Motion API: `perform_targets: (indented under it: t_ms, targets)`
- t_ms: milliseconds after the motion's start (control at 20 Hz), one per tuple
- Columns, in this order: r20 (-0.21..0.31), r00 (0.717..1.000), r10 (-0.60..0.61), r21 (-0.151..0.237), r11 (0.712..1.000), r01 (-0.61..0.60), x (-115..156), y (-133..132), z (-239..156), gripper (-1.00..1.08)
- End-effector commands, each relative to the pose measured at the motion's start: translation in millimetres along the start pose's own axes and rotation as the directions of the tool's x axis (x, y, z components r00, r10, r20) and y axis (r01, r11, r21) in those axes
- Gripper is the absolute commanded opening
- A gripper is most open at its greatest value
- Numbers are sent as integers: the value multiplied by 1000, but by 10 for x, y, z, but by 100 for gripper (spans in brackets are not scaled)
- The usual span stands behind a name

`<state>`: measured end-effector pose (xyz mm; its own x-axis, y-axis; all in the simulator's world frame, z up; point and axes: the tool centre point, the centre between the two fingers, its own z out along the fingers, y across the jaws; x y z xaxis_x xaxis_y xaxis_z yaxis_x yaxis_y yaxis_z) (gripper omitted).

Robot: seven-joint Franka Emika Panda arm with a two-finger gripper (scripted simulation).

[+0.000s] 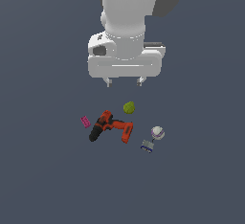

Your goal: Pick up a designated object from a clutter of objects.

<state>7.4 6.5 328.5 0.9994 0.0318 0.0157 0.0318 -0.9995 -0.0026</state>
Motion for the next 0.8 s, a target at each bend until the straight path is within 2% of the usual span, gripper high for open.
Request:
perform_targets:
  t_ms: [0,350,750]
  targets:
    - [0,1000,0,0,1000,0,0,0,0,68]
    - [5,1000,-13,-15,1000,13,12,-60,39,68]
    - [2,1000,12,-4,1000,-12,69,-1,174,68]
